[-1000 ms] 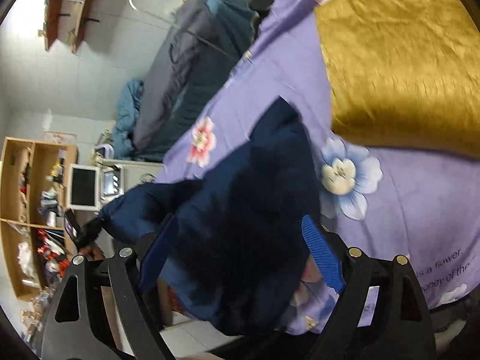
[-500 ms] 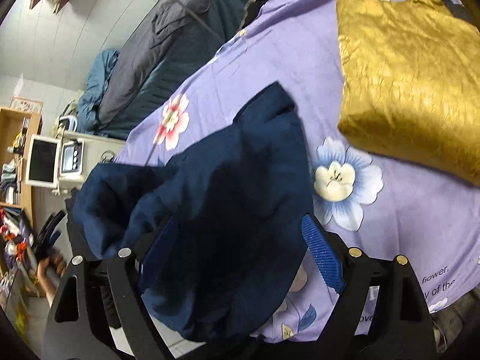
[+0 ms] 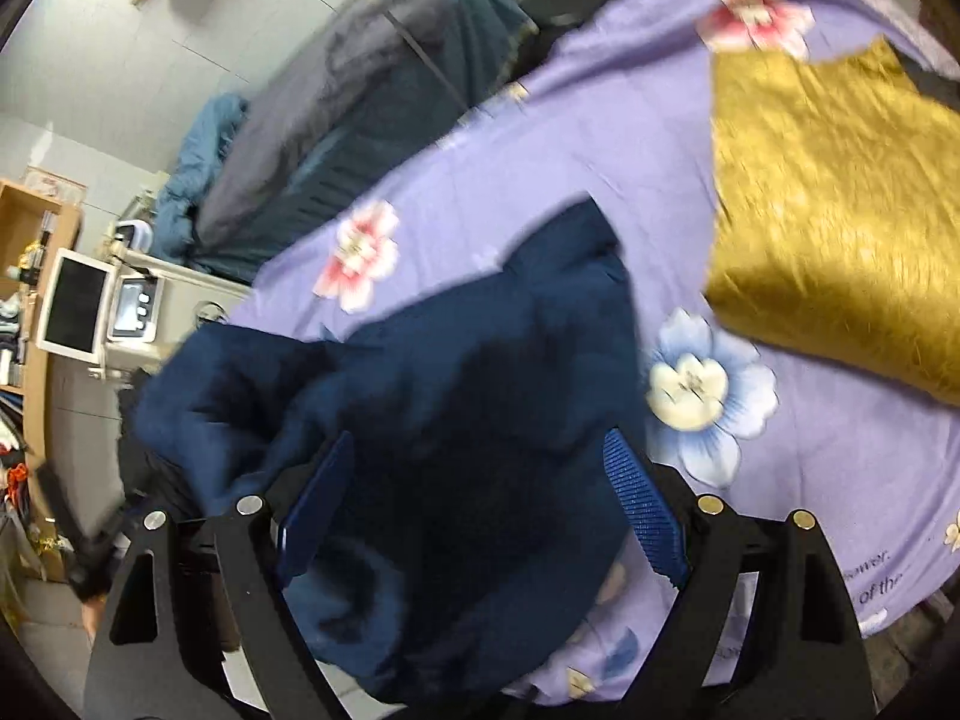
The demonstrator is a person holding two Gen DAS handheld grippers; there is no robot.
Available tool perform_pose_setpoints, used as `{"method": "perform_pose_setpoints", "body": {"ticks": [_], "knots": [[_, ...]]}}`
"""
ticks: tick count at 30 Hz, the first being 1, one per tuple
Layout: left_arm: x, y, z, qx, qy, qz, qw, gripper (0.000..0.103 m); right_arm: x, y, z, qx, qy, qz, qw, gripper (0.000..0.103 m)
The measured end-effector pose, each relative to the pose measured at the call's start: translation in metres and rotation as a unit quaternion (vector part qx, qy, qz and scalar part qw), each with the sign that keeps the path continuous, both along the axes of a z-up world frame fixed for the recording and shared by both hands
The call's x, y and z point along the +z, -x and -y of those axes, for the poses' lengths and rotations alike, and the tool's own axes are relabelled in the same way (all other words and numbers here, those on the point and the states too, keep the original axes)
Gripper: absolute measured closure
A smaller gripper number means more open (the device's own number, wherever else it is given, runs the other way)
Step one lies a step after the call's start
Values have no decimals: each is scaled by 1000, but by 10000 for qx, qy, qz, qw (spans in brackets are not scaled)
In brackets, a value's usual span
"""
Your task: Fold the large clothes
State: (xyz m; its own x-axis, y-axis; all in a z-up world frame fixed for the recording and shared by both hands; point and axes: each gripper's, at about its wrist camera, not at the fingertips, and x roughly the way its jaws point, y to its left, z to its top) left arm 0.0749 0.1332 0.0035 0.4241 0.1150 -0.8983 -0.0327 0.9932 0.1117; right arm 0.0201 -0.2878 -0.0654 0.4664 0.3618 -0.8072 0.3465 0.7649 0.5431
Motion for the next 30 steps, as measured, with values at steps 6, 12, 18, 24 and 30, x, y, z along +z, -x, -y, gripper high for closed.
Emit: {"method": "perform_pose_setpoints", "body": {"ticks": [6,12,18,24,30], "knots": [[-13,7,30,-276,2,-97,9996,7,31,11,-21,221,-463,132,9986,19],[-22,-1,25,-123,65,-256,9996,7,12,-7,-55,608,-1114,-681,9896,18],[-23,-14,18,104,50,-293,9995,7,-21,-37,-97,894,-236,-791,9926,18],[-20,-7,18,93,16,-241,9997,7,-10,-41,-99,1465,86,-152,9891,89],[-3,-4,14,139,77,-60,9999,7,90,-65,-58,1411,-531,1290,9801,92]]}}
